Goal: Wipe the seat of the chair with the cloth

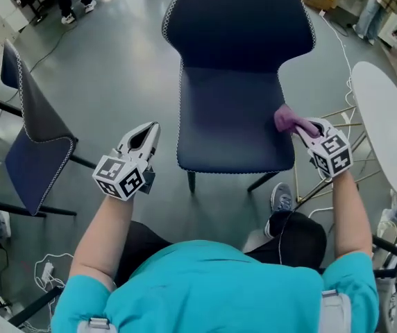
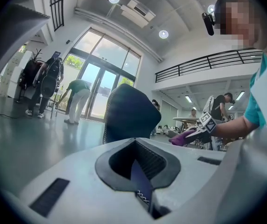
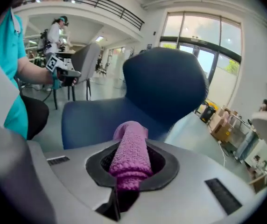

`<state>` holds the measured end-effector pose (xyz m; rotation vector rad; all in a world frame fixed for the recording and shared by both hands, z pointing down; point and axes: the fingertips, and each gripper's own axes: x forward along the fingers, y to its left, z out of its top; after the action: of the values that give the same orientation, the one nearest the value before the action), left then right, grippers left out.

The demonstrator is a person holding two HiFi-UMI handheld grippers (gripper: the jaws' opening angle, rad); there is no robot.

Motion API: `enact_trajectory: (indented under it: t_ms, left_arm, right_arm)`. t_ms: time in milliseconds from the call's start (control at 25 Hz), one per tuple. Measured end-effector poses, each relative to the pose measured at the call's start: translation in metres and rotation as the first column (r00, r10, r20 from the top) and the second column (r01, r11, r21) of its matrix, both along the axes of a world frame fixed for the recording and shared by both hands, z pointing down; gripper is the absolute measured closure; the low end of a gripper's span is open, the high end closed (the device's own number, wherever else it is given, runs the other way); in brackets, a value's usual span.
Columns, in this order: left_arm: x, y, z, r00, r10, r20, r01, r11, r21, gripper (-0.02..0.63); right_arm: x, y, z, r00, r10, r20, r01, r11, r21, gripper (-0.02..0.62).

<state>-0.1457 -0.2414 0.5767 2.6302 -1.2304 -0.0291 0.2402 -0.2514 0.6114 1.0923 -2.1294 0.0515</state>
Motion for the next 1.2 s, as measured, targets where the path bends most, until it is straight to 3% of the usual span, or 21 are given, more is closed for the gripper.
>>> enact_trajectory:
  t_ms: [120, 280, 400, 480, 720, 1200]
  left_arm:
    - [-0.015, 0.009, -0.002, 1.000, -0.011, -0.015, 0.011, 1.000, 0.007, 0.612]
    - [-0.033, 0.022, -0.004, 0.999, -0.018, -0.030, 0.018, 1.000, 0.012, 0.612]
    - [-0.043, 0.032, -0.005, 0.999, -0.017, -0.038, 0.017, 1.000, 0.016, 0.612]
    - [-0.047, 0.038, -0.003, 0.999, -0.017, -0.043, 0.017, 1.000, 0.014, 0.612]
    - [-0.058, 0.048, 0.003, 0.998, -0.018, -0.055, 0.018, 1.000, 0.002, 0.612]
    - [-0.055, 0.043, 0.005, 0.997, -0.003, -0.077, 0.002, 1.000, -0.005, 0.612]
  right_arm:
    - [-0.107, 0.019, -0.024, 0.981, -0.187, 0.058, 0.185, 0.982, 0.043, 0.545]
    - [-0.235, 0.048, -0.015, 0.916, -0.393, 0.075, 0.392, 0.919, 0.033, 0.545]
    - [-0.302, 0.065, 0.011, 0.877, -0.478, 0.045, 0.478, 0.878, 0.012, 0.545]
    - [-0.328, 0.070, 0.029, 0.866, -0.500, 0.013, 0.500, 0.866, -0.003, 0.545]
    - [-0.349, 0.066, 0.068, 0.857, -0.506, -0.102, 0.505, 0.862, -0.038, 0.545]
    - [-0.320, 0.066, 0.075, 0.862, -0.493, -0.118, 0.490, 0.870, -0.057, 0.545]
